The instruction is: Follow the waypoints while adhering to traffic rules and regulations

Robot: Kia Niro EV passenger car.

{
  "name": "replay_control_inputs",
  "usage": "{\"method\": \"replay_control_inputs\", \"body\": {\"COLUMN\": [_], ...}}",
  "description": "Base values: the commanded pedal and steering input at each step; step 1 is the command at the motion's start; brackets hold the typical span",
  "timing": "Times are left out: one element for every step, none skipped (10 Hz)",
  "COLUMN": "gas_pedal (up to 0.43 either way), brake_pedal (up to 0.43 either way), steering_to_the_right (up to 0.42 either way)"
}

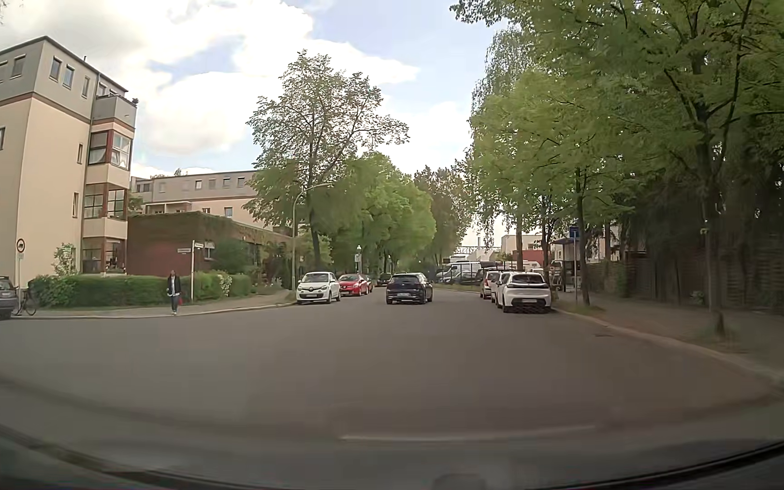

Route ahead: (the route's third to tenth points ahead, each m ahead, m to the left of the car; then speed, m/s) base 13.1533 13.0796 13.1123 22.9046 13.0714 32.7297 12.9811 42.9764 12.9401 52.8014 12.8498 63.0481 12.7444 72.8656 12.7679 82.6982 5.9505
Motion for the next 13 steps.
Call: {"method": "replay_control_inputs", "body": {"gas_pedal": [0.0, 0.0, 0.0, 0.0, 0.0, 0.0, 0.0, 0.0, 0.0, 0.0, 0.0, 0.0, 0.0], "brake_pedal": [0.274, 0.274, 0.28, 0.287, 0.293, 0.305, 0.317, 0.335, 0.348, 0.36, 0.372, 0.372, 0.378], "steering_to_the_right": [-0.046, -0.061, -0.085, -0.106, -0.13, -0.148, -0.164, -0.175, -0.189, -0.2, -0.211, -0.22, -0.236]}}
